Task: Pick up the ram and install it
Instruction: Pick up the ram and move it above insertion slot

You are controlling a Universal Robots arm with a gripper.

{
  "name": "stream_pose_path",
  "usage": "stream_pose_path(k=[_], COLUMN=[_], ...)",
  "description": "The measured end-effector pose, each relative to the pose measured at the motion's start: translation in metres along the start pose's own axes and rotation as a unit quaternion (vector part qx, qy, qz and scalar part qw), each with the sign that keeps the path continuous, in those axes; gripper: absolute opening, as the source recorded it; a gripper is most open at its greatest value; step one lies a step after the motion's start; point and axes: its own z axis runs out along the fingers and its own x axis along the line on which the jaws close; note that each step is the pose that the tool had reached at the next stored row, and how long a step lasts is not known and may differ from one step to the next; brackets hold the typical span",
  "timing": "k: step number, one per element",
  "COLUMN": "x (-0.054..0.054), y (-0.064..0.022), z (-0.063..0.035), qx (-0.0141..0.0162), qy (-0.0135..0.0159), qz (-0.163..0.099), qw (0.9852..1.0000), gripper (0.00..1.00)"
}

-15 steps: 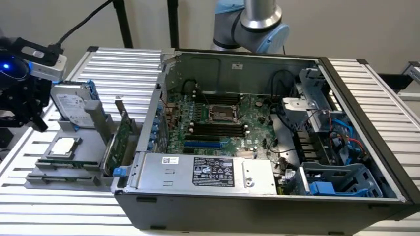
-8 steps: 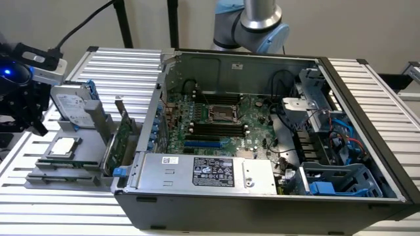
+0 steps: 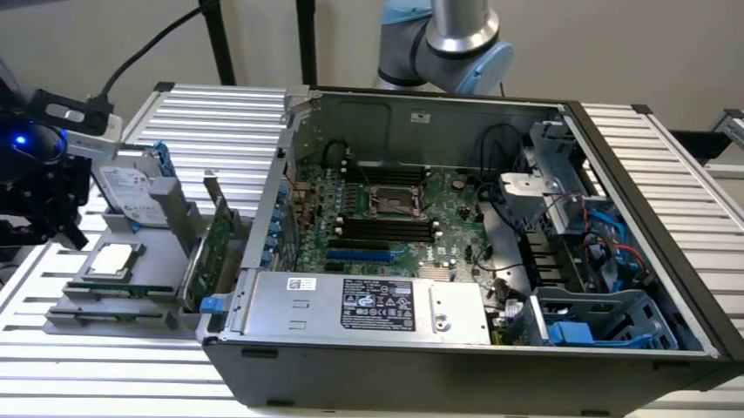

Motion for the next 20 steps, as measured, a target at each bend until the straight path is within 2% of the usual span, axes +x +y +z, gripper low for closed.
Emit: stream_pose_path(k=[7, 14, 20], x=[0.004, 0.011, 0.012], y=[-0.0022, -0.0104, -0.0159], z=[0.0072, 0.0097, 0.0147], qx=[-0.0004, -0.0006, -0.0008], qy=[0.0007, 0.0009, 0.0014], qz=[-0.022, -0.03, -0.05], qw=[0.9998, 0.9995, 0.9987], gripper=[0.0, 0.0, 0.0])
